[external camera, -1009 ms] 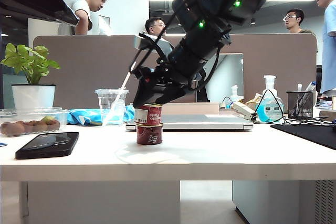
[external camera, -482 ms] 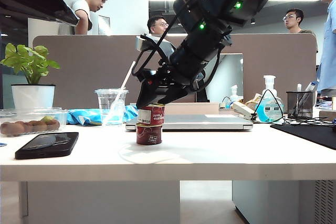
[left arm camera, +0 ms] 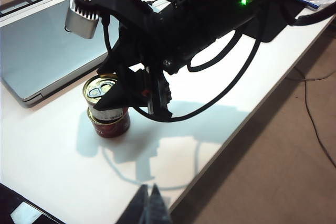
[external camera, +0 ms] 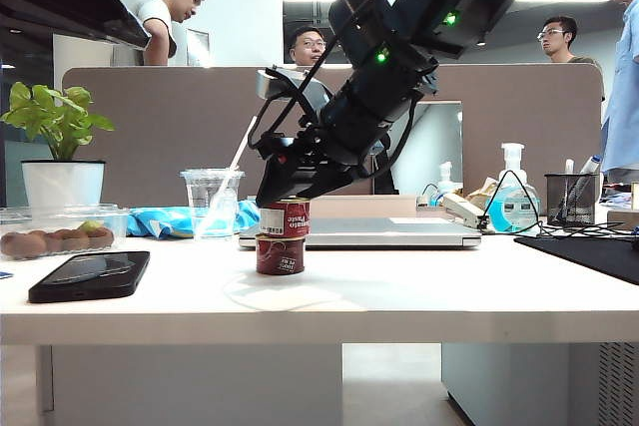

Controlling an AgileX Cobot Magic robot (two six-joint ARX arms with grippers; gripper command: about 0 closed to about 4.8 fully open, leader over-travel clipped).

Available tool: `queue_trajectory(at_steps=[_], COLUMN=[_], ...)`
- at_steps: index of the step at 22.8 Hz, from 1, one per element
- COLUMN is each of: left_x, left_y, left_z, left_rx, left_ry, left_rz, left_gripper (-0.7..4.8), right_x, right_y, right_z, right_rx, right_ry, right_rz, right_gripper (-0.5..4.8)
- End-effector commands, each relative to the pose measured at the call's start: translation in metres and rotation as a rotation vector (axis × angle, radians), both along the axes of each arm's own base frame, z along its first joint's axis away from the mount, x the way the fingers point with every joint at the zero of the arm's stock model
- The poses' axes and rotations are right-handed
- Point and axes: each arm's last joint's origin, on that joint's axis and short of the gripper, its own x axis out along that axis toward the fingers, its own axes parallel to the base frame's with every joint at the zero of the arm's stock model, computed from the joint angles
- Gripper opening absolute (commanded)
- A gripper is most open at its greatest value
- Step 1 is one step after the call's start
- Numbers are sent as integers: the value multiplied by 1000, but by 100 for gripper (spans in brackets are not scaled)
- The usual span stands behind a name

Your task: Stack a can of tomatoes on the right onto the can of tomatoes on the left.

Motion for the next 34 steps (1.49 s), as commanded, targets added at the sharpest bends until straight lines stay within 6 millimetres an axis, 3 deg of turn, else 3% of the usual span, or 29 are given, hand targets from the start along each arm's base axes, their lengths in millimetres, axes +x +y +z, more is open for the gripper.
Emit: queue_trajectory(at_steps=[1,3,7,15,16,22,24,25,27,29,34], left_x=[0,0,0,0,0,0,0,1,0,-2,-13], left_y=[0,0,0,0,0,0,0,0,2,4,12], left_z=[3,3,3,3,3,4,4,4,5,10,23], left_rx=[-6,-6,-6,-6,-6,-7,-7,-3,7,4,-4], left_ry=[-21,-21,-21,-21,-20,-23,-26,-28,-40,-80,-177], left_rz=[-2,-2,-2,-2,-2,-2,2,12,49,87,197], left_gripper=[-5,-5,-5,-5,-5,-5,-5,-5,-5,-5,-5], right_x=[1,1,1,2,2,-13,-22,-28,-46,-62,-100], right_y=[2,2,3,4,4,-7,-13,-18,-32,-43,-69], right_z=[3,3,5,9,11,55,70,78,95,109,142], right_rx=[11,26,47,67,68,72,53,28,-78,-121,14], right_ry=[-15,-15,-20,-47,-53,-102,-99,-92,-70,-51,-217], right_rz=[8,26,50,54,51,16,-8,-29,-23,-48,-136], right_gripper=[236,317,330,405,434,434,398,301,14,-9,-9])
